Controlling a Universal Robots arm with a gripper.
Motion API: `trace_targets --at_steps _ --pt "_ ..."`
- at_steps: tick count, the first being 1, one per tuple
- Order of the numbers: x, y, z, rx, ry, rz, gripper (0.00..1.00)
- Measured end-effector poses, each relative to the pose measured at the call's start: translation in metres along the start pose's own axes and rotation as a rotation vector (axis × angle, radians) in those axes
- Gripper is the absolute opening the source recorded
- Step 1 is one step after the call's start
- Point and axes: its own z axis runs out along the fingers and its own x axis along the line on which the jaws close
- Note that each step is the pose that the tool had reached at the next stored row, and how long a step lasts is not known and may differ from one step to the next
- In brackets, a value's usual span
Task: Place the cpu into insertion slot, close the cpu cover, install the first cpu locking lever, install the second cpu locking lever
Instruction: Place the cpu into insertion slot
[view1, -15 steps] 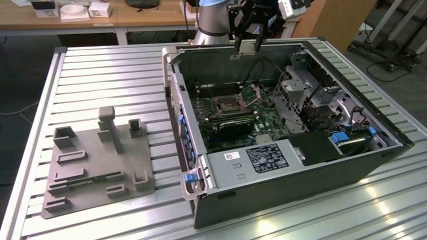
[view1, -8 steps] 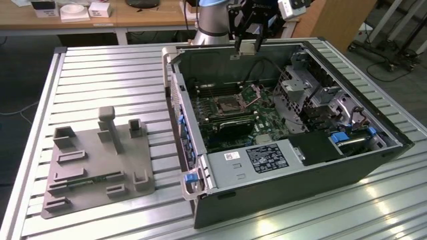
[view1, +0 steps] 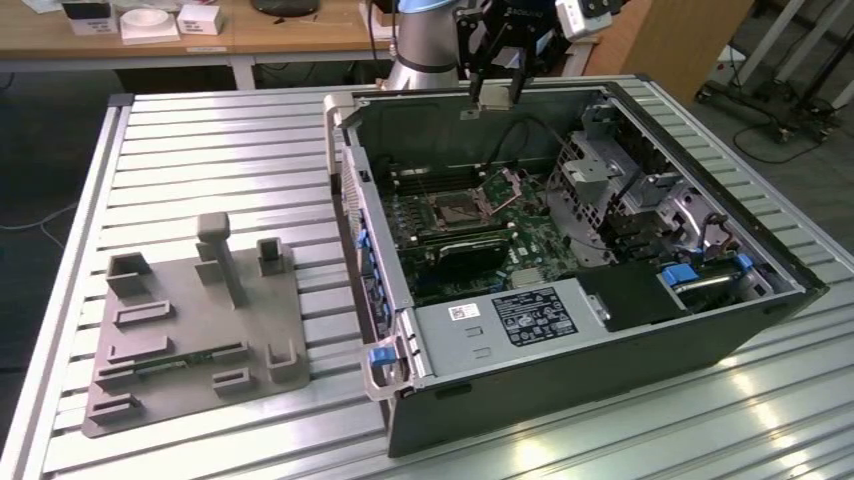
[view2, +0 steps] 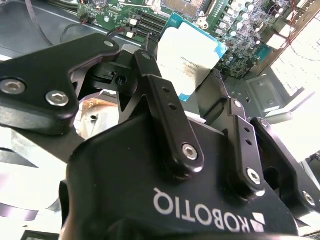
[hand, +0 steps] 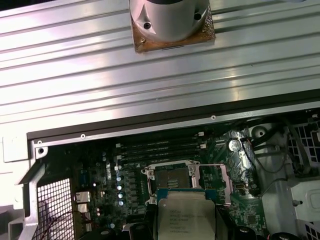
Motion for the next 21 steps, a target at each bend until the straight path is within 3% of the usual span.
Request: trace_targets --at_steps 21 --pt "0.0012 -0.0002 0.0 -0.0005 -0.0023 0.025 0.54"
